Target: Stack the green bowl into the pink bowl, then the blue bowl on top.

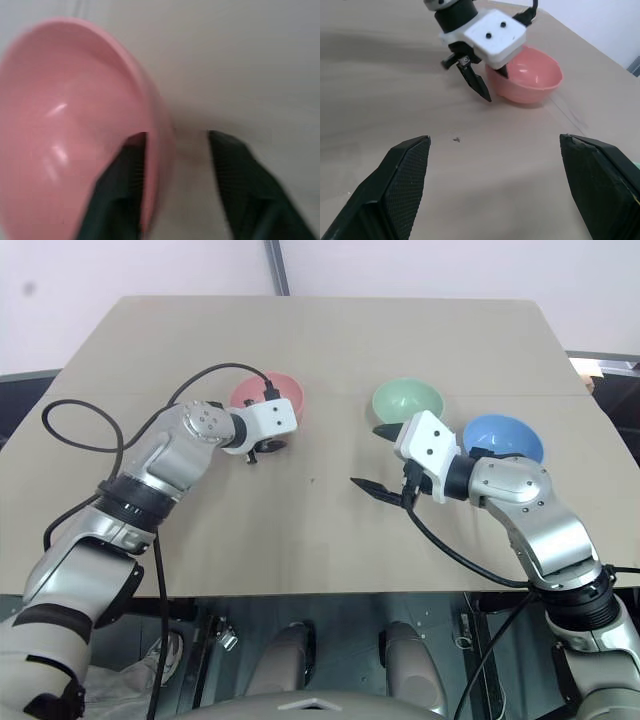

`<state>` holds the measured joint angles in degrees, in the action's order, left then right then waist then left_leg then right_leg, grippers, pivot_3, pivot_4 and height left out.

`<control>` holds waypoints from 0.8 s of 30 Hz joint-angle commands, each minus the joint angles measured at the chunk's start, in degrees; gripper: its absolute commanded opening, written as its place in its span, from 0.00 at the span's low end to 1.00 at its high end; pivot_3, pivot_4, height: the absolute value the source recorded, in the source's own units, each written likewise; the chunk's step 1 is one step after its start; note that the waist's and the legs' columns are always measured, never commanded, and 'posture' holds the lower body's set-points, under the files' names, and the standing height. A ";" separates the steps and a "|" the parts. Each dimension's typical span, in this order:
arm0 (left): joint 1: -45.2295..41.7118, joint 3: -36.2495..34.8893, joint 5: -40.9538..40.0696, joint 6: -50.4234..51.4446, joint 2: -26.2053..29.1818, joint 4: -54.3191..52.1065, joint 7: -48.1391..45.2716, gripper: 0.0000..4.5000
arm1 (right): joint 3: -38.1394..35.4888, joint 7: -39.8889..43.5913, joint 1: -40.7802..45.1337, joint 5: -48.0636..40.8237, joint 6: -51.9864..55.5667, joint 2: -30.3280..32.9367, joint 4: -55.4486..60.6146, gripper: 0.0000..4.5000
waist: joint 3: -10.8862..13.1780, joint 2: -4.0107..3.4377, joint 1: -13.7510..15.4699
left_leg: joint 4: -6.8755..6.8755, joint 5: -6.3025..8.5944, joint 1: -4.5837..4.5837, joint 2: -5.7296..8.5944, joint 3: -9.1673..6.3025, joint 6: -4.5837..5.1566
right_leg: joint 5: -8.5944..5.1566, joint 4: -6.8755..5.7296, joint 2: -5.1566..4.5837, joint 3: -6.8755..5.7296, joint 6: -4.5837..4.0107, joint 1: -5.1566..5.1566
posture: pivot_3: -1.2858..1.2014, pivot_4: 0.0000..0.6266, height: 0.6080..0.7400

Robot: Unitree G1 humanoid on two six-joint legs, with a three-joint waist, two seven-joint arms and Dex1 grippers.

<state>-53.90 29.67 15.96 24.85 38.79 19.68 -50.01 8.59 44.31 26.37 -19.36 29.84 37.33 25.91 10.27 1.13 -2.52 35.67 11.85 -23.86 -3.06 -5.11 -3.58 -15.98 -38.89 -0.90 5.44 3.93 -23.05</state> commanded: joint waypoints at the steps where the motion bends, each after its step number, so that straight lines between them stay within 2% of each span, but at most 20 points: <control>1: -2.31 -1.76 0.82 -2.08 -0.29 0.33 -1.89 0.06 | -2.45 -1.25 -0.68 -0.01 0.46 0.44 3.46 1.00 | 0.00 0.00 0.10 | 0.03 0.00 -0.01 0.00 0.00 0.00 | 0.00 0.00 0.00 0.00 0.00 0.00 | 0.52 0.24 1.00; 2: -2.30 -2.13 0.44 -2.55 -0.29 -0.10 -2.73 0.01 | -2.68 -1.49 -0.98 -0.05 0.68 0.51 3.79 1.00 | 0.00 0.00 0.15 | 0.07 0.00 -0.03 0.00 0.00 0.00 | 0.00 -0.01 0.00 0.00 0.00 0.00 | 0.52 0.24 1.00; 7: 2.43 -5.88 -7.18 -2.69 2.90 -13.83 -13.57 0.01 | -4.03 -2.87 -2.62 -0.19 2.07 0.89 5.75 1.00 | 0.01 0.00 0.13 | 0.15 0.00 -0.09 0.01 -0.02 0.00 | 0.00 -0.03 -0.02 -0.01 0.00 0.00 | 0.52 0.24 1.00; 11: 12.79 -9.54 -16.18 -7.27 12.77 -31.20 -26.02 0.01 | -6.31 -3.38 -4.98 -0.71 3.06 1.90 7.02 1.00 | 0.04 -0.06 -0.57 | 0.12 0.00 -0.08 -0.05 0.01 0.00 | 0.00 -0.01 0.01 0.03 0.00 -0.01 | 0.52 0.24 1.00; 17: 16.65 -9.86 -15.86 -7.10 15.18 -35.64 -26.20 0.01 | -8.00 -3.86 -7.09 -1.68 4.05 2.25 8.20 1.00 | 0.12 -0.11 0.34 | 0.38 0.00 -0.06 -0.04 -0.01 0.01 | -0.01 -0.14 0.04 0.00 0.02 0.04 | 0.52 0.24 1.00; 20: 17.23 -9.71 -15.65 -6.82 13.88 -36.67 -24.95 0.25 | -8.26 -4.02 -7.83 -1.97 4.14 2.47 8.52 1.00 | 0.13 -0.11 0.24 | 0.69 0.01 -0.03 -0.04 0.00 0.02 | -0.07 -0.07 0.03 0.03 0.32 0.27 | 0.52 0.24 1.00; 23: 17.07 -9.42 -13.93 -7.56 12.65 -36.58 -22.93 0.56 | -8.49 -4.02 -8.32 -2.01 3.94 2.45 8.49 1.00 | 0.13 -0.11 0.21 | 0.75 0.01 0.03 -0.04 0.01 0.02 | -0.05 -0.08 0.03 0.04 0.36 0.33 | 0.52 0.24 1.00; 24: 17.06 -9.43 -13.61 -7.81 12.43 -36.54 -22.60 0.70 | -8.55 -3.98 -8.39 -1.98 3.86 2.43 8.41 1.00 | 0.13 -0.11 0.18 | 0.74 0.01 0.04 -0.04 0.00 0.02 | -0.04 -0.10 0.05 0.05 0.35 0.32 | 0.52 0.24 1.00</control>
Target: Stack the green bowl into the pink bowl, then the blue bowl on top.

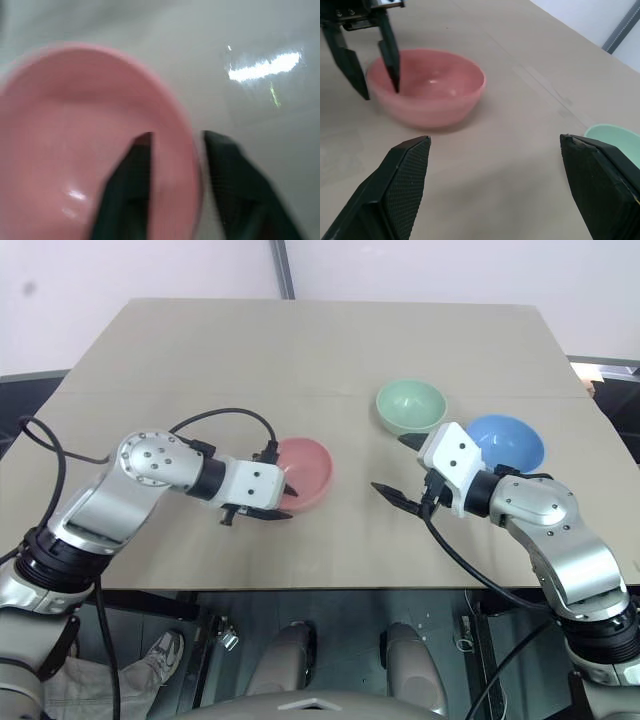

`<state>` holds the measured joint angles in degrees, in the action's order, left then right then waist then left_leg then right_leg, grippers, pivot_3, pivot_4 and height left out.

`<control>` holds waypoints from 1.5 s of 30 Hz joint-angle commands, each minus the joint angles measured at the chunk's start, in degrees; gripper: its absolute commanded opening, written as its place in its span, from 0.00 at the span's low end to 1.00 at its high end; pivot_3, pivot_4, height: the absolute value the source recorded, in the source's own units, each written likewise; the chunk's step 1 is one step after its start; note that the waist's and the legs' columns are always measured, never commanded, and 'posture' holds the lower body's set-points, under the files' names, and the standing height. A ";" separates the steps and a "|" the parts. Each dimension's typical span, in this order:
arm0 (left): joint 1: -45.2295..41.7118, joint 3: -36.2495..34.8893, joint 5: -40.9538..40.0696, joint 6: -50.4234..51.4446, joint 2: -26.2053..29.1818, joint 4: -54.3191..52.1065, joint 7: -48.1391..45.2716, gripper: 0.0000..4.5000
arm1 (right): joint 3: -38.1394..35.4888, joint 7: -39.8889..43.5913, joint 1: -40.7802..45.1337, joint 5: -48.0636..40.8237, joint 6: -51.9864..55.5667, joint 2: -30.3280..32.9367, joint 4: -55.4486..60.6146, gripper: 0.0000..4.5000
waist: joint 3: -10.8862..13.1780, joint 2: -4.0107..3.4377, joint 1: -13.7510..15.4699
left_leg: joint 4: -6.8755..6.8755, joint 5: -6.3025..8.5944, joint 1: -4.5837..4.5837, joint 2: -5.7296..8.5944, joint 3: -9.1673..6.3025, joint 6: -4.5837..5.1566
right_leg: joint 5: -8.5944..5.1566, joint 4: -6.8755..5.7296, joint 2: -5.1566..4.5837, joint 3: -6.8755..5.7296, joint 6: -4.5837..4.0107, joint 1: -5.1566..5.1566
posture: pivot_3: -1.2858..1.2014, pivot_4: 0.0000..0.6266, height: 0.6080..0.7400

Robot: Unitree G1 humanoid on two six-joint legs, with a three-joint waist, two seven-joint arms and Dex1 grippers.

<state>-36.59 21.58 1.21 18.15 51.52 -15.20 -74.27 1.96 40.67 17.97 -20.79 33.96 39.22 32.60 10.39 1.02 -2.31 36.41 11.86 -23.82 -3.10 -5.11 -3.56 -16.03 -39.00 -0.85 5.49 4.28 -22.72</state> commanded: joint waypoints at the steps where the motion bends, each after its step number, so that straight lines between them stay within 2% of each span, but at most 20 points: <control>1: -0.44 -1.88 1.21 -1.15 -1.10 -1.56 2.86 0.79 | -1.86 -0.24 0.02 -0.43 -0.46 0.51 1.50 1.00 | 0.00 0.00 -0.05 | -0.01 0.00 0.00 0.00 -0.01 0.00 | 0.01 0.00 0.01 0.00 -0.02 0.00 | 0.52 0.24 1.00; 3: -0.41 -3.94 -0.44 -0.05 -2.12 -2.45 4.08 0.98 | -1.52 0.05 0.36 0.00 -1.07 0.40 0.53 1.00 | 0.00 0.00 -0.08 | -0.04 0.01 -0.01 0.00 -0.01 0.01 | 0.07 0.01 0.01 0.00 -0.13 -0.01 | 0.52 0.24 1.00; 5: 0.43 -7.71 -4.28 3.34 -2.54 -4.51 4.53 0.98 | -0.72 0.33 1.13 1.05 -2.32 0.30 -1.18 1.00 | 0.01 0.00 -0.17 | -0.05 0.02 -0.02 0.00 -0.01 0.03 | 0.10 0.04 0.01 0.00 -0.19 -0.01 | 0.52 0.24 1.00; 10: 6.93 -20.49 -16.63 12.74 0.65 -10.17 3.42 0.98 | 2.53 0.67 5.48 5.66 -6.86 -0.70 -9.59 1.00 | 0.06 -0.05 -0.83 | -0.09 0.03 0.00 -0.02 0.01 0.05 | 0.10 0.03 0.01 0.01 -0.19 -0.04 | 0.52 0.24 1.00; 13: 11.82 -28.80 -21.83 12.16 -3.28 -9.86 8.29 0.98 | 4.13 0.98 7.74 8.20 -9.46 -1.01 -14.04 1.00 | 0.07 -0.07 -0.98 | -0.08 0.03 0.04 -0.02 0.02 0.05 | 0.10 0.01 -0.01 0.01 -0.19 -0.03 | 0.52 0.24 1.00; 15: 13.91 -32.87 -28.59 21.34 -1.43 -9.76 7.37 0.99 | 5.62 1.16 10.55 10.31 -11.76 -1.97 -18.89 1.00 | 0.11 -0.01 -0.84 | -0.06 0.03 0.02 -0.02 0.00 0.05 | 0.11 0.00 0.00 -0.02 -0.20 -0.02 | 0.52 0.24 1.00; 16: 15.57 -34.10 -29.12 22.00 -0.46 -10.23 7.16 0.99 | 6.37 1.23 12.28 11.40 -12.96 -2.58 -21.73 1.00 | 0.11 -0.02 -0.87 | -0.06 0.03 0.01 -0.02 -0.01 0.05 | 0.11 0.01 0.00 -0.01 -0.20 -0.02 | 0.52 0.24 1.00; 17: 17.26 -34.66 -28.26 20.78 0.24 -10.94 7.61 0.99 | 7.08 1.47 13.97 12.36 -14.24 -3.13 -24.52 1.00 | 0.13 -0.01 -1.27 | -0.05 0.03 0.01 -0.01 0.00 0.05 | 0.11 0.02 -0.01 -0.01 -0.20 -0.02 | 0.52 0.24 1.00; 19: 18.74 -37.24 -25.40 17.04 -4.50 -12.55 16.58 0.99 | 8.99 2.33 19.16 14.90 -17.90 -4.90 -32.74 1.00 | 0.16 -0.07 -1.42 | -0.06 0.03 0.04 -0.01 0.03 0.05 | 0.12 0.03 -0.04 0.02 -0.20 -0.01 | 0.52 0.24 1.00; 21: 22.18 -38.80 -26.02 11.84 -6.42 -12.88 16.08 0.99 | 10.48 2.86 23.37 16.88 -20.59 -6.67 -39.68 1.00 | 0.16 -0.06 -1.50 | -0.06 0.03 0.06 -0.02 0.02 0.05 | 0.13 0.04 -0.02 0.00 -0.21 -0.01 | 0.52 0.24 1.00; 25: 26.54 -42.18 -32.68 10.42 -9.16 -13.02 14.77 0.99 | 13.74 2.66 30.55 22.14 -24.71 -9.98 -52.82 1.00 | 0.18 -0.09 -1.59 | -0.13 0.03 0.05 -0.02 0.02 0.04 | 0.14 0.04 -0.04 0.00 -0.24 -0.02 | 0.52 0.24 1.00; 29: 29.16 -44.47 -37.85 12.51 -7.87 -13.87 13.58 0.99 | 16.54 3.56 35.04 26.35 -28.09 -12.45 -63.89 1.00 | 0.18 -0.07 -1.44 | -0.18 0.03 0.01 0.00 0.00 0.04 | 0.14 0.06 -0.05 -0.02 -0.24 -0.05 | 0.52 0.24 1.00; 34: 32.10 -46.88 -42.96 14.68 -5.76 -14.89 13.38 1.00 | 17.34 4.99 37.79 28.79 -30.77 -13.41 -71.04 0.49 | 0.19 -0.10 -1.40 | -0.18 0.03 0.00 0.02 0.00 0.04 | 0.14 0.07 -0.06 -0.02 -0.24 -0.05 | 0.52 0.24 1.00; 39: 33.63 -46.82 -43.73 14.03 -5.14 -14.30 14.02 1.00 | 16.14 5.64 37.85 29.30 -33.69 -13.02 -69.34 0.01 | 0.22 -0.14 -1.66 | -0.18 0.03 0.05 0.01 0.00 0.04 | 0.14 0.04 -0.04 -0.02 -0.24 -0.05 | 0.52 0.24 1.00; 42: 35.70 -47.07 -41.83 11.69 -5.42 -11.51 13.80 1.00 | 13.07 11.61 35.04 21.98 -31.92 -13.34 -56.30 0.01 | 0.31 -0.30 -1.75 | -0.19 0.03 0.03 -0.01 0.01 0.04 | 0.14 0.04 -0.04 0.00 -0.24 -0.09 | 0.52 0.24 1.00; 45: 37.30 -47.43 -39.86 9.07 -5.44 -8.36 13.59 1.00 | 11.85 17.57 31.28 13.10 -23.47 -13.81 -40.08 0.01 | 0.34 -0.36 -1.66 | -0.35 0.03 0.04 -0.02 0.00 0.04 | 0.13 0.00 -0.03 0.00 -0.25 -0.13 | 0.52 0.24 1.00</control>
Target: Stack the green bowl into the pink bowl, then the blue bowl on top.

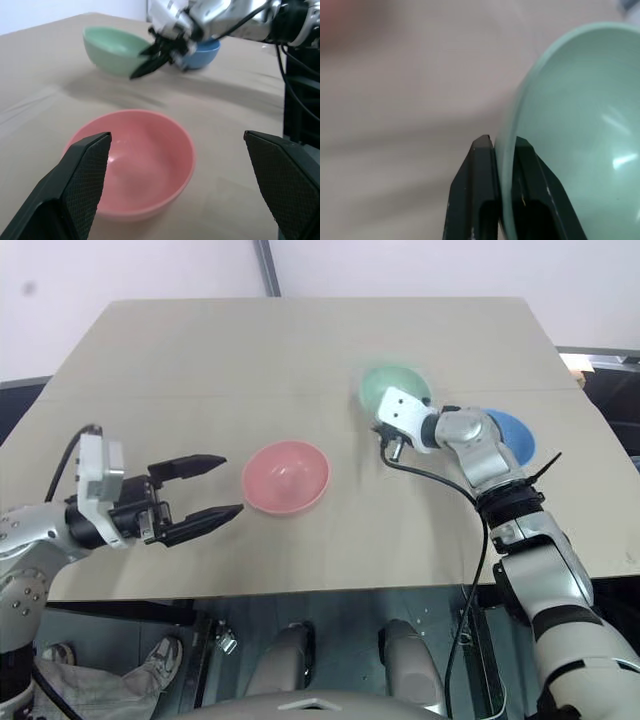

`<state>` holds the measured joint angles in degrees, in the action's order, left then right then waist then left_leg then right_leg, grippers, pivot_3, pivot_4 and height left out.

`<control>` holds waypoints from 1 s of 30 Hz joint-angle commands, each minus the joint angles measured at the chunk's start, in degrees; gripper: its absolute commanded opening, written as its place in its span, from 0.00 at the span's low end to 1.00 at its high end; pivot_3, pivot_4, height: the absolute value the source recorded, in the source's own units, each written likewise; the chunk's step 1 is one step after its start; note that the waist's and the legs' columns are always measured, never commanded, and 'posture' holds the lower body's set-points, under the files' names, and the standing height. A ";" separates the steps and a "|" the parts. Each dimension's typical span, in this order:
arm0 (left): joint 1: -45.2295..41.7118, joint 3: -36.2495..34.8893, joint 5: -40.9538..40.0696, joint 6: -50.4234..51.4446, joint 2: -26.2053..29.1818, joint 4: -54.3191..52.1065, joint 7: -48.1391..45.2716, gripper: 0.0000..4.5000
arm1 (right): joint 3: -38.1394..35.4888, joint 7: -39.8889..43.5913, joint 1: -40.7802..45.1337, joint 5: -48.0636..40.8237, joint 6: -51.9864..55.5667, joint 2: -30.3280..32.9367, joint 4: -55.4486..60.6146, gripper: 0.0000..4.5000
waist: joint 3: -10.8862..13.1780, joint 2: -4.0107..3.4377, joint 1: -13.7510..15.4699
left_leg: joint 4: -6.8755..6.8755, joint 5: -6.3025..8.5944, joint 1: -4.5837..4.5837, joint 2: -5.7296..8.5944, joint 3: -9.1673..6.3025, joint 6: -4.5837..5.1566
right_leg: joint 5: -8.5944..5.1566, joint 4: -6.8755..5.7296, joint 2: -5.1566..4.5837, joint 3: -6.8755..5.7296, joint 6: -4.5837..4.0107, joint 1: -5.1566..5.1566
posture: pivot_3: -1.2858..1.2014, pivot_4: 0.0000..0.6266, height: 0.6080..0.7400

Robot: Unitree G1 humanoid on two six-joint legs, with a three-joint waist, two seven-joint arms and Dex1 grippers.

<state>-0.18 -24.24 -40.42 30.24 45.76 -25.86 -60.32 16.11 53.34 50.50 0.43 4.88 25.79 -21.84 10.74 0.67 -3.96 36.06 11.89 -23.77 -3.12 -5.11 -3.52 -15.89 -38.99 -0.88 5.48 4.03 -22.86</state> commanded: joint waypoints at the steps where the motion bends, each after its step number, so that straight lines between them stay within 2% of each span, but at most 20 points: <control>1: 1.32 -1.60 2.70 -4.16 0.22 3.64 -0.29 1.00 | -2.08 5.81 -2.36 -9.98 8.07 -0.48 19.01 0.01 | 0.01 -0.01 0.07 | -0.03 0.00 0.01 -0.01 -0.01 0.00 | 0.00 0.00 0.00 -0.01 0.00 0.00 | 0.52 0.24 1.00; 5: 4.38 -1.49 5.84 -8.68 -0.18 9.15 -1.31 1.00 | 2.16 7.09 -5.37 -14.17 18.39 -1.71 33.55 0.01 | 0.00 -0.01 0.12 | -0.09 0.00 -0.03 0.00 -0.01 0.00 | -0.01 0.05 -0.02 -0.03 -0.01 -0.06 | 0.52 0.24 1.00; 9: 4.87 -1.76 6.90 -10.95 0.23 12.79 -1.76 1.00 | 6.95 6.72 -5.78 -12.79 21.06 -3.83 35.23 0.01 | 0.00 0.00 0.35 | -0.06 0.00 -0.04 -0.01 0.00 -0.01 | -0.01 0.04 0.00 -0.03 -0.01 -0.09 | 0.52 0.24 1.00; 14: 3.91 -0.72 8.48 -12.97 1.05 15.74 -2.50 1.00 | 9.62 2.57 -4.40 -9.83 20.98 -9.00 30.34 0.48 | -0.02 0.03 0.32 | 0.08 -0.01 -0.02 -0.02 0.02 -0.02 | -0.01 0.01 0.00 -0.03 0.01 -0.08 | 0.52 0.24 1.00; 16: 3.09 -0.29 8.41 -12.94 1.02 15.85 -2.44 1.00 | 9.79 -0.40 -4.38 -6.37 18.31 -9.60 28.38 0.70 | -0.02 0.03 0.35 | 0.07 -0.01 -0.03 -0.04 0.02 -0.02 | -0.01 -0.01 0.02 -0.04 0.01 -0.11 | 0.52 0.24 1.00; 17: 2.63 -0.11 8.26 -12.79 0.99 15.75 -2.37 1.00 | 9.17 -2.03 -4.58 -5.31 17.70 -9.71 28.28 0.85 | -0.02 0.02 0.52 | 0.07 -0.01 -0.05 -0.04 0.02 -0.02 | -0.01 -0.01 0.02 -0.04 0.00 -0.12 | 0.52 0.24 1.00; 18: 2.22 0.05 8.14 -12.64 0.95 15.66 -2.32 1.00 | 8.33 -2.91 -4.79 -5.00 17.67 -9.60 28.71 0.89 | -0.02 0.02 0.62 | 0.06 -0.01 -0.09 -0.03 0.02 -0.02 | -0.01 0.01 0.01 -0.04 0.00 -0.15 | 0.52 0.24 1.00; 21: 0.57 1.24 7.80 -12.27 0.39 15.15 -2.20 1.00 | -1.20 -4.13 -7.61 -9.45 24.27 -4.73 37.36 0.89 | -0.01 0.02 1.26 | 0.04 -0.01 -0.17 -0.01 0.02 -0.02 | 0.00 0.04 -0.01 -0.03 0.00 -0.18 | 0.52 0.24 1.00; 27: -1.01 3.34 7.89 -12.06 -0.97 14.75 -1.14 1.00 | -12.09 -7.55 -16.89 -7.61 31.90 9.58 43.51 0.89 | -0.05 0.08 1.81 | -0.01 0.00 -0.19 0.02 0.04 -0.02 | -0.01 0.12 -0.04 -0.03 -0.01 -0.17 | 0.52 0.24 1.00; 30: -1.51 4.07 7.94 -12.08 -1.33 14.76 -1.09 1.00 | -15.68 -8.86 -20.50 -7.21 33.56 13.90 43.94 0.89 | -0.02 0.03 1.06 | -0.03 0.00 -0.12 -0.02 0.10 -0.01 | -0.02 0.08 0.00 0.04 -0.01 -0.19 | 0.52 0.24 1.00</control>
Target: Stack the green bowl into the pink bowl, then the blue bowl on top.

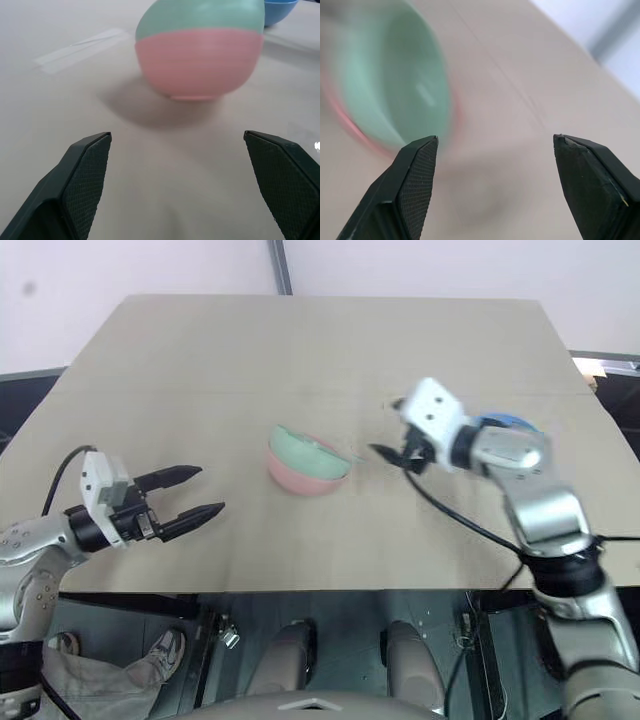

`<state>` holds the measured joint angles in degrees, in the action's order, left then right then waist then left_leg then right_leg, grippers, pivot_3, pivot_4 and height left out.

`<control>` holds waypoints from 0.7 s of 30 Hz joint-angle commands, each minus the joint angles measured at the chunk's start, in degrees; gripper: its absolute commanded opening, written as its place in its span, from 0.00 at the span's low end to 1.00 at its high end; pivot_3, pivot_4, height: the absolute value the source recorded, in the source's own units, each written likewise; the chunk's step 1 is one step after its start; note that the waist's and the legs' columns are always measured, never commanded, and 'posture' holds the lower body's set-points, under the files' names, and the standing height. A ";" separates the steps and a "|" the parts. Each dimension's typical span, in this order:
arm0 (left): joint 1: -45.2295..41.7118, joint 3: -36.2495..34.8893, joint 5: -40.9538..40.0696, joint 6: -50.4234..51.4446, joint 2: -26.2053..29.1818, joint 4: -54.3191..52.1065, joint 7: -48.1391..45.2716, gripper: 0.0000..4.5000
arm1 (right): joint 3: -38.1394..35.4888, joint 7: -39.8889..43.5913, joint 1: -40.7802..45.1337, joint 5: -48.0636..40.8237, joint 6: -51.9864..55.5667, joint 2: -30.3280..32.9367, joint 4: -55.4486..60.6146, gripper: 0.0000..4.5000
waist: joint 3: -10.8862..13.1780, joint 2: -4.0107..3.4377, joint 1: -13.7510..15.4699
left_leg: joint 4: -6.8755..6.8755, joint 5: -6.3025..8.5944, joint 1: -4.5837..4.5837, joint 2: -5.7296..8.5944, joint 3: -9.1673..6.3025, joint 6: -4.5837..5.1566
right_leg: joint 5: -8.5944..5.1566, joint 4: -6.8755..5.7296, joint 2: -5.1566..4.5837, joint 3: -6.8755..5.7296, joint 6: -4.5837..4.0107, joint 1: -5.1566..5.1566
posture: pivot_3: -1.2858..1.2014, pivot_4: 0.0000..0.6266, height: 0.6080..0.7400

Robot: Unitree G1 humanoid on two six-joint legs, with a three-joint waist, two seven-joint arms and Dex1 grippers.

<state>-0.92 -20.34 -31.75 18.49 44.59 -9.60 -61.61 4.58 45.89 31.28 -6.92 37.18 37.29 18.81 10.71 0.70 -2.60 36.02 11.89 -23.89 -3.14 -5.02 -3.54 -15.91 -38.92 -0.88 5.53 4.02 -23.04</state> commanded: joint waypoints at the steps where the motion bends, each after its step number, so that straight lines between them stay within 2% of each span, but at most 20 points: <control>1: -1.04 0.33 -0.86 -0.27 -0.19 -1.43 0.26 1.00 | -4.89 -1.67 -2.07 0.00 1.53 3.25 3.33 0.89 | 0.01 -0.01 -0.58 | -0.01 0.00 0.03 -0.02 0.03 0.00 | 0.00 -0.02 0.02 0.03 0.00 -0.01 | 0.52 0.24 1.00; 9: -2.89 0.93 -1.05 0.31 0.30 -0.95 -0.35 1.00 | -7.63 -3.68 -4.78 -2.26 6.51 4.97 3.06 0.89 | 0.00 0.00 -0.92 | 0.04 0.00 0.02 -0.01 0.06 0.00 | 0.01 -0.01 0.00 0.06 0.02 0.00 | 0.52 0.24 1.00; 17: -2.59 0.95 -1.05 0.87 0.49 -2.44 -0.63 1.00 | -4.40 -8.22 -3.52 0.90 5.75 4.12 -8.33 0.89 | 0.00 0.01 -0.88 | 0.04 0.00 -0.01 0.01 0.06 0.01 | 0.01 0.01 0.00 0.06 0.02 0.00 | 0.52 0.24 1.00; 19: -2.41 0.83 -1.07 0.98 0.55 -2.82 -0.64 1.00 | -3.84 -8.75 -3.07 1.41 5.15 3.77 -11.03 0.77 | 0.01 0.00 -0.89 | 0.05 0.00 0.00 0.00 0.06 0.01 | 0.01 0.00 0.00 0.06 0.02 0.00 | 0.52 0.24 1.00; 21: -2.09 0.67 -1.12 1.06 0.58 -3.25 -0.59 1.00 | -2.76 -7.95 -3.22 1.97 3.54 4.39 -12.83 0.60 | 0.01 0.00 -0.93 | 0.04 0.00 -0.01 0.00 0.06 0.01 | 0.01 0.02 0.00 0.07 0.02 0.00 | 0.52 0.24 1.00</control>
<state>-3.26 -18.99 -31.80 19.71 44.42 -10.59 -62.20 1.87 37.85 26.77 -5.82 42.81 40.97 6.09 10.72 0.70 -3.53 36.06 11.89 -23.90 -3.14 -4.95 -3.53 -15.90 -38.90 -0.88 5.60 4.03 -23.04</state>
